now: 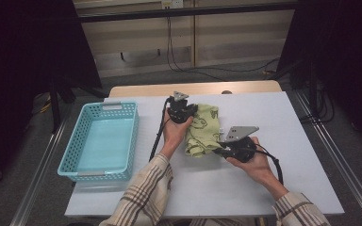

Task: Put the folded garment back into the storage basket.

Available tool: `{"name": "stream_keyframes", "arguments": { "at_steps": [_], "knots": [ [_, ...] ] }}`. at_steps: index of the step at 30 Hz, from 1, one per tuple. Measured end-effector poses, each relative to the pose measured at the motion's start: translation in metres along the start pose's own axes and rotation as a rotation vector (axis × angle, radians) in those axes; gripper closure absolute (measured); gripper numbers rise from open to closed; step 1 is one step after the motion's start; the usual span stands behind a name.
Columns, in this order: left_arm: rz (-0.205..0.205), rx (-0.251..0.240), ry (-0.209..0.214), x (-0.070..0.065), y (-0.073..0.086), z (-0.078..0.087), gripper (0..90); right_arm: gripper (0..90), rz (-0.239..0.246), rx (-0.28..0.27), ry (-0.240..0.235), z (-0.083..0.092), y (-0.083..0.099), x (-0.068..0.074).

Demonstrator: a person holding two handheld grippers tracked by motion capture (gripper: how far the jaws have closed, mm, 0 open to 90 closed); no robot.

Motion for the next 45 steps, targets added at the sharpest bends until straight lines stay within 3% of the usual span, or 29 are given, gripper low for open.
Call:
{"name": "stream_keyframes", "arguments": {
  "at_steps": [15,22,35,44,45],
  "knots": [
    [-0.003,-0.028,-0.002,0.003,-0.010,0.012,80.9,76.9,-0.012,-0.045,-0.017,0.009,-0.010,0.003],
    [-0.012,-0.039,-0.023,0.009,-0.022,0.022,80.9,77.0,-0.010,-0.078,-0.026,0.012,-0.021,0.005],
    [-0.010,-0.048,-0.041,0.015,-0.030,0.036,80.9,77.0,0.016,-0.096,-0.042,0.014,-0.034,0.012],
    [-0.020,-0.062,-0.046,0.018,-0.039,0.052,80.9,77.1,0.006,-0.116,-0.061,0.017,-0.043,0.018],
    [-0.027,-0.081,-0.052,0.018,-0.041,0.059,80.9,77.1,0.011,-0.122,-0.070,0.018,-0.046,0.022]
  ]
}}
Point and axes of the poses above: each handheld gripper's, and its own axes: z roughly backward along the jaws, y roughly out of its underside, x roughly to its left, the point moved 6 cm from there along -z, roughly forward along the jaws, and after that the axes turned 13 degrees about -z, right-handed, at the moved point
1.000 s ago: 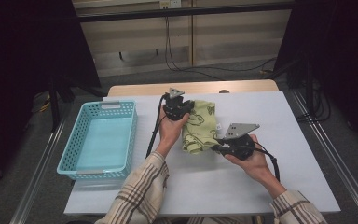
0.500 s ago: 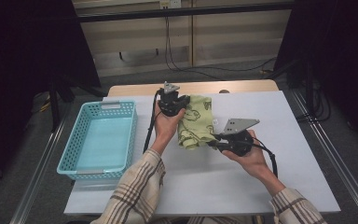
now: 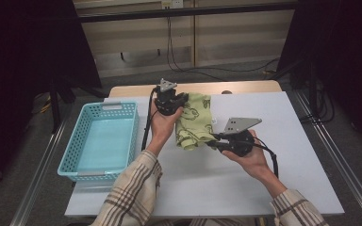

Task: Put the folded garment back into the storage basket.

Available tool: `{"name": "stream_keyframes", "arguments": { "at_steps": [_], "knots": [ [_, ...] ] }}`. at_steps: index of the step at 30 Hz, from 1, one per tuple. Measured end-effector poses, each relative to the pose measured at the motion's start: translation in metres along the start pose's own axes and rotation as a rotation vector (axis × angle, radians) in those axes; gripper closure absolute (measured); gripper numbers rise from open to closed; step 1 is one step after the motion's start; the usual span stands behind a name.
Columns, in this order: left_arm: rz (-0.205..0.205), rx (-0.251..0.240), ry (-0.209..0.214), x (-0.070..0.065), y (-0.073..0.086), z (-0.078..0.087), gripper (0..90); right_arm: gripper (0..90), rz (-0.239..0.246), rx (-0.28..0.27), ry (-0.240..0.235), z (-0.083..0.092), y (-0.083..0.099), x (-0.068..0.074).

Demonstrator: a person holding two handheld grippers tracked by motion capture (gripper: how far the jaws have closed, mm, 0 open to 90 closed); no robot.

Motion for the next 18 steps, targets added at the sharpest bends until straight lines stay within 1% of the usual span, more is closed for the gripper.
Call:
{"name": "stream_keyframes", "arguments": {
  "at_steps": [1,2,3,4,5,6,8,9,10,12,14,15,18],
  "knots": [
    [-0.008,-0.006,0.001,0.000,-0.001,0.003,80.9,77.1,-0.003,-0.003,0.000,0.000,-0.001,0.002],
    [0.002,-0.009,0.002,0.000,-0.001,0.006,80.9,77.1,-0.003,-0.008,-0.003,0.001,-0.002,0.003],
    [0.004,-0.007,-0.003,0.002,-0.001,0.008,80.9,77.1,-0.010,-0.013,-0.009,0.002,-0.004,0.005],
    [-0.001,-0.008,0.002,0.002,0.000,0.009,80.9,77.1,-0.007,-0.012,-0.003,0.002,-0.005,0.007],
    [-0.003,-0.003,-0.001,0.004,0.000,0.011,80.9,77.1,-0.009,-0.014,-0.007,0.002,-0.005,0.008],
    [-0.003,-0.003,-0.003,0.005,-0.001,0.013,80.9,77.1,-0.002,-0.016,-0.006,0.002,-0.007,0.009],
    [-0.008,-0.013,-0.004,0.006,-0.002,0.016,80.9,77.2,0.001,-0.022,-0.009,0.002,-0.009,0.011],
    [-0.004,-0.014,-0.006,0.006,-0.002,0.017,80.9,77.2,0.000,-0.025,-0.013,0.002,-0.011,0.012],
    [-0.011,-0.017,-0.011,0.008,-0.003,0.020,80.9,77.2,-0.003,-0.027,-0.015,0.002,-0.012,0.013],
    [-0.004,-0.019,-0.009,0.010,-0.002,0.022,81.0,77.2,0.004,-0.032,-0.025,0.001,-0.016,0.016],
    [-0.006,-0.017,-0.011,0.012,-0.001,0.024,80.9,77.2,0.008,-0.031,-0.032,-0.002,-0.017,0.018],
    [-0.001,-0.014,-0.015,0.016,0.000,0.028,81.0,77.2,0.011,-0.031,-0.035,-0.004,-0.019,0.019],
    [0.001,-0.026,-0.018,0.017,-0.002,0.032,80.9,77.2,0.025,-0.027,-0.047,-0.009,-0.022,0.023]
  ]
}}
Point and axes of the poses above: each handheld gripper's, and its own axes: z roughly backward along the jaws, y roughly out of its underside, x roughly to its left, the point moved 6 cm from there along -z, roughly forward along the jaws, and after that the axes turned 13 degrees about -z, right-handed, at the moved point
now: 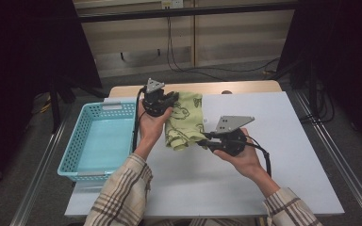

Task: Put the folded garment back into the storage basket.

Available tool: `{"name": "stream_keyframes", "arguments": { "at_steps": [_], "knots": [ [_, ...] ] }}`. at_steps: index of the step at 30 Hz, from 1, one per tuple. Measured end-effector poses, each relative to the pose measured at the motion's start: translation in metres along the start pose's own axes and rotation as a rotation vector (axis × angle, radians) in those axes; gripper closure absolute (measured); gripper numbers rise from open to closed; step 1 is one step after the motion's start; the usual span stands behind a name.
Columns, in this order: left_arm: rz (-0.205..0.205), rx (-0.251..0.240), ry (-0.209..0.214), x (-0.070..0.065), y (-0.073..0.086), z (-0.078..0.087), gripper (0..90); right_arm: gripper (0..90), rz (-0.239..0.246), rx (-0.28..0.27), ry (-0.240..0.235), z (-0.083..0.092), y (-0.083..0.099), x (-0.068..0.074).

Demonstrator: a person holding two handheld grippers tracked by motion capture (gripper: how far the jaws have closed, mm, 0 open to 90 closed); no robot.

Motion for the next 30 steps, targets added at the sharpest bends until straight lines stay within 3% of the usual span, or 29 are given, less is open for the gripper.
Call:
{"name": "stream_keyframes", "arguments": {
  "at_steps": [5,14,30],
  "knots": [
    [-0.015,-0.009,-0.019,0.009,-0.004,0.014,80.9,77.2,0.007,-0.009,-0.019,-0.005,-0.007,0.008],
    [-0.005,-0.018,-0.040,0.025,-0.008,0.032,81.0,77.2,0.035,-0.019,-0.043,-0.018,-0.021,0.017],
    [-0.004,-0.004,-0.079,0.050,-0.002,0.054,80.9,77.3,0.056,-0.022,-0.084,-0.040,-0.036,0.031]
  ]
}}
Point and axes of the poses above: each handheld gripper's, and its own axes: z roughly backward along the jaws, y roughly out of its underside, x roughly to its left, the point moved 6 cm from there along -z, roughly forward along the jaws, and after that the axes turned 13 degrees about -z, right-handed, at the moved point
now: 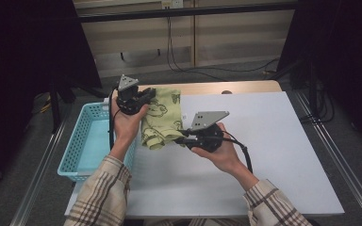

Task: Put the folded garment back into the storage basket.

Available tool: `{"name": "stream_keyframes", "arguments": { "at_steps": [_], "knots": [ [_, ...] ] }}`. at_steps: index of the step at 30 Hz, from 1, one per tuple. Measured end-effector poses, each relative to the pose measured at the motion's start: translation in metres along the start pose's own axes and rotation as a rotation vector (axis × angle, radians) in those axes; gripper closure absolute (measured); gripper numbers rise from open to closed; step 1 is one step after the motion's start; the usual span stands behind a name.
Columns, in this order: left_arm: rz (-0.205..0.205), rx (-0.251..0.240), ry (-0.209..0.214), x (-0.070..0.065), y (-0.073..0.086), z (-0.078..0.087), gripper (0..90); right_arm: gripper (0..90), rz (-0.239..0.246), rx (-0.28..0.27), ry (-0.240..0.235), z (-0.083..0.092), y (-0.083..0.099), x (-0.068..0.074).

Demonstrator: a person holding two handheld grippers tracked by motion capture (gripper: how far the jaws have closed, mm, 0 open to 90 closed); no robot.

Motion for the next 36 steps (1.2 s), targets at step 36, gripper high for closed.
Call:
{"name": "stream_keyframes", "arguments": {
  "at_steps": [36],
  "knots": [
    [0.024,-0.020,-0.062,0.053,0.011,0.037,80.9,77.4,0.045,-0.018,-0.073,-0.054,-0.031,0.029]
  ]
}}
Point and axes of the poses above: each handheld gripper's, and its own axes: z roughly backward along the jaws, y roughly out of its underside, x roughly to its left, the point moved 6 cm from there along -z, roughly forward along the jaws, and after that the axes turned 13 degrees about -z, right-handed, at the moved point
